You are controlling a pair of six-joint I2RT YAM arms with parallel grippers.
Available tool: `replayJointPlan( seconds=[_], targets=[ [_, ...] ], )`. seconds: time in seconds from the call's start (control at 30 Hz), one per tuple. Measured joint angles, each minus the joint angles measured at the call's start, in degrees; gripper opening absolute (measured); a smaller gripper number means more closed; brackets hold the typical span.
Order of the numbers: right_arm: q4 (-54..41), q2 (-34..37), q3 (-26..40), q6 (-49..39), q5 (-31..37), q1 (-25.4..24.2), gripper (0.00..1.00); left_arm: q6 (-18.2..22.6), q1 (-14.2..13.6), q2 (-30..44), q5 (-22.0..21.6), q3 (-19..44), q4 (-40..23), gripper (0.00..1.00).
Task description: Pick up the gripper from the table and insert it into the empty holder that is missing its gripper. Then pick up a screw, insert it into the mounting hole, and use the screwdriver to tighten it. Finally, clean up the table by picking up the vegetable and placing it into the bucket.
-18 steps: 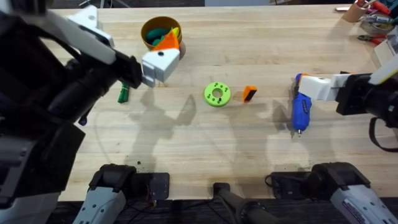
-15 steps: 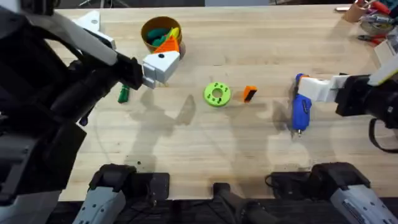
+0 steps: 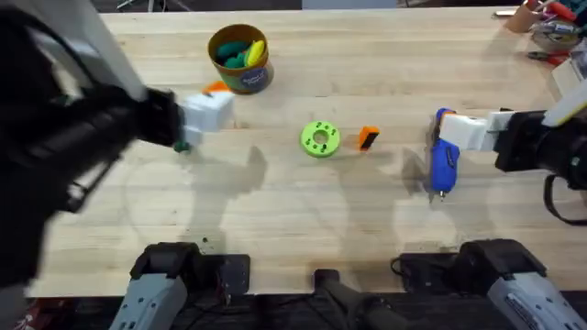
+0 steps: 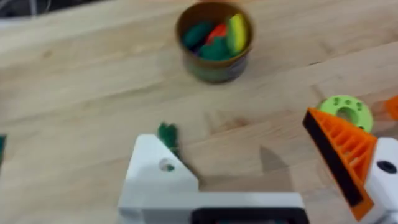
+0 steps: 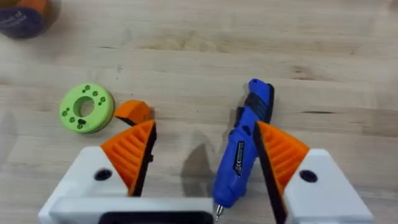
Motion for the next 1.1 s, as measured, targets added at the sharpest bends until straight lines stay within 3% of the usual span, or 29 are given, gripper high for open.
replayJointPlan(
  seconds=[0.17, 0.33, 0.6, 0.9, 1.1],
  targets=[
    [-0.2, 0.02, 0.0, 0.0, 0.0, 0.0, 0.91, -0.06, 9.48, 6.38, -1.45, 10.02, -10.3, 0.994],
    [-0.17, 0.0, 0.0, 0.0, 0.0, 0.0, 0.91, -0.26, 16.83, 13.06, -0.66, 11.86, -14.59, 0.994],
    [-0.17, 0.0, 0.0, 0.0, 0.0, 0.0, 0.91, 1.53, 17.55, 21.35, -0.56, 11.86, -14.67, 0.994],
    [-0.24, 0.02, 0.0, 0.0, 0.0, 0.0, 0.91, 5.91, 17.72, 35.78, 0.14, 12.01, -13.16, 0.994],
    [-0.41, 0.02, 0.0, 0.0, 0.0, 0.0, 0.91, 8.46, 17.76, 46.73, 0.72, 17.45, -16.49, 0.994]
  ],
)
